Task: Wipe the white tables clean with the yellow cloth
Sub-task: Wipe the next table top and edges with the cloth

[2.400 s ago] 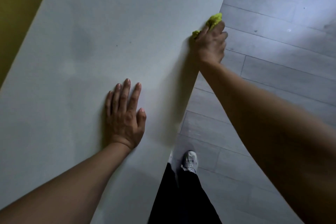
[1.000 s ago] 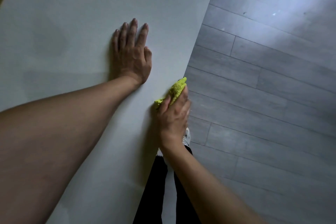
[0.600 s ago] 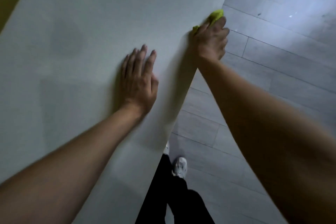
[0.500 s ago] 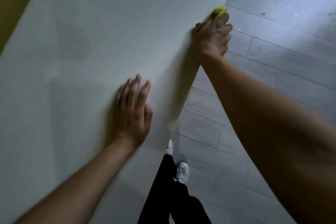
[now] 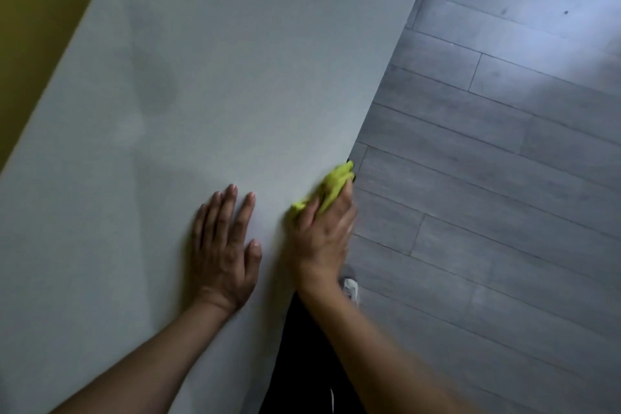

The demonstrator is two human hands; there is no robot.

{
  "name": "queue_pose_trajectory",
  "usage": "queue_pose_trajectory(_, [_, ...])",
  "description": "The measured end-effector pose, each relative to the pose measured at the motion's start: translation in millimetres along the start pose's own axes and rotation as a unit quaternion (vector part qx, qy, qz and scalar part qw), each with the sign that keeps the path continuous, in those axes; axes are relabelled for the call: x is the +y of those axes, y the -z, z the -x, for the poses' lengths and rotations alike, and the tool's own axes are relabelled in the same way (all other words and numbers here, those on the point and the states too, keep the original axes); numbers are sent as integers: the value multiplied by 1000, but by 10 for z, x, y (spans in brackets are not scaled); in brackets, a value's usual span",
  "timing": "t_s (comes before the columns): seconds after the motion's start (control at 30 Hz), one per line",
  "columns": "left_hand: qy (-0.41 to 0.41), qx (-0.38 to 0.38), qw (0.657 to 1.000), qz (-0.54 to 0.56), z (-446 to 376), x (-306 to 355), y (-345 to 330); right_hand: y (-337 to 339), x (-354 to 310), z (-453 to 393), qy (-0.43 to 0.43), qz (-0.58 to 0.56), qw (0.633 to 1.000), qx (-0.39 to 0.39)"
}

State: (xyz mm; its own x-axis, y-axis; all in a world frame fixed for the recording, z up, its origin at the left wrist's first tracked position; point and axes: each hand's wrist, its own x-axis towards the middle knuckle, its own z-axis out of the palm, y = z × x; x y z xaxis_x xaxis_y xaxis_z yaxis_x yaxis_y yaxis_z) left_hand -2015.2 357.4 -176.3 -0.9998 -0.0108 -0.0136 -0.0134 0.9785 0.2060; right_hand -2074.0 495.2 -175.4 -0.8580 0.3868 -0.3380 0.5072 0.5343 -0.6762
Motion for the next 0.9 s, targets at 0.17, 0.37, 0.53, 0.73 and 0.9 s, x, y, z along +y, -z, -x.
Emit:
queue_pose_trajectory(0.17, [-4, 10, 1000, -5, -12, -18, -16, -8, -19, -29, -6, 29, 1000, -1])
queue_pose_trajectory(0.37, [-5, 14, 1000, -3, -6, -28, -57, 114, -449, -1216, -13, 18, 999, 50])
queue_pose_trajectory(0.53, [-6, 30, 1000, -2, 11, -60, -118, 191, -583, -1687, -7, 21, 998, 51])
queue_pose_trajectory(0.73, [-12, 43, 999, -6, 17, -75, -148, 11, -90, -448, 4, -16, 1000, 22])
queue_pose_trajectory(0.9, [-14, 44, 999, -14, -1, -59, -123, -36, 297, 686, 23, 2, 1000, -16])
